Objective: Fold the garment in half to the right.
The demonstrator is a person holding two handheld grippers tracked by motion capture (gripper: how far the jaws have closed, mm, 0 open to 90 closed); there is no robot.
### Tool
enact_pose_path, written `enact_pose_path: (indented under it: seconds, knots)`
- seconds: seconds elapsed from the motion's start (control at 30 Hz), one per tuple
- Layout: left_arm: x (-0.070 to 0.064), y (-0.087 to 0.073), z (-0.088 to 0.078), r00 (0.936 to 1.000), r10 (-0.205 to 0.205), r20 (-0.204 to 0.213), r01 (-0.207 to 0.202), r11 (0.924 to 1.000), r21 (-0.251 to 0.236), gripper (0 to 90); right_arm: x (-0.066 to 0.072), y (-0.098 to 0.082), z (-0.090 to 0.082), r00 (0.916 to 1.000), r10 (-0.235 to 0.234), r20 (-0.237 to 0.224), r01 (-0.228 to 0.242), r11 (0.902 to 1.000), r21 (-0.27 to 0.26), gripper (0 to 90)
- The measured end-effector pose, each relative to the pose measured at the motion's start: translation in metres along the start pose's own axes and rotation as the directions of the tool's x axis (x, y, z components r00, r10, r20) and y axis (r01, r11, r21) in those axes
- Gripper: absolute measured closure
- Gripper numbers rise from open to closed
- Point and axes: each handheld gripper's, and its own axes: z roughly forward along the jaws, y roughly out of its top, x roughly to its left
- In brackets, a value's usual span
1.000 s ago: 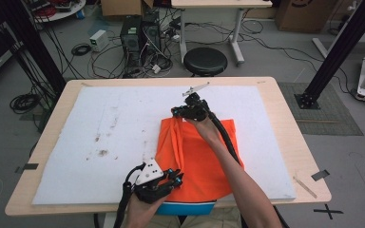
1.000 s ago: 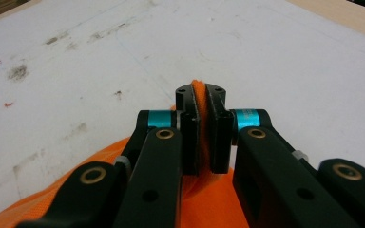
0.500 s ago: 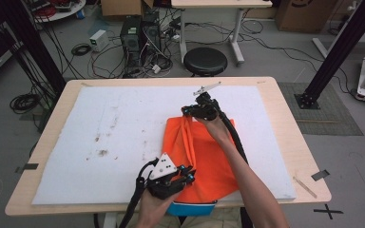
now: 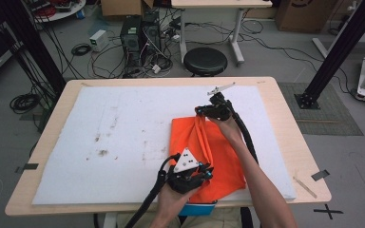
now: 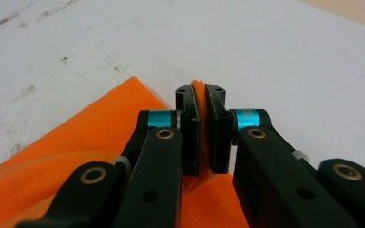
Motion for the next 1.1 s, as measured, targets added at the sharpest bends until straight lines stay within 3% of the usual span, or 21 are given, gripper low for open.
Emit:
enact_pose_path:
  seconds: [0.67,0.97,1.1]
  knots:
    - [-0.012,0.017,0.046,0.9971,0.026,0.071,-0.031,0.9979,0.058,80.0,-0.037,-0.029,-0.031,0.9971,0.059,0.049,-0.059,0.9983,-0.001,86.6]
    - [-0.013,0.015,0.064,0.9957,0.026,0.089,-0.036,0.9931,0.111,79.9,-0.048,-0.044,-0.028,0.9939,0.087,0.067,-0.090,0.9955,0.032,86.0]
    - [-0.015,0.013,0.068,0.9954,0.031,0.091,-0.042,0.9912,0.125,79.9,-0.049,-0.048,-0.026,0.9940,0.077,0.078,-0.081,0.9957,0.046,85.7]
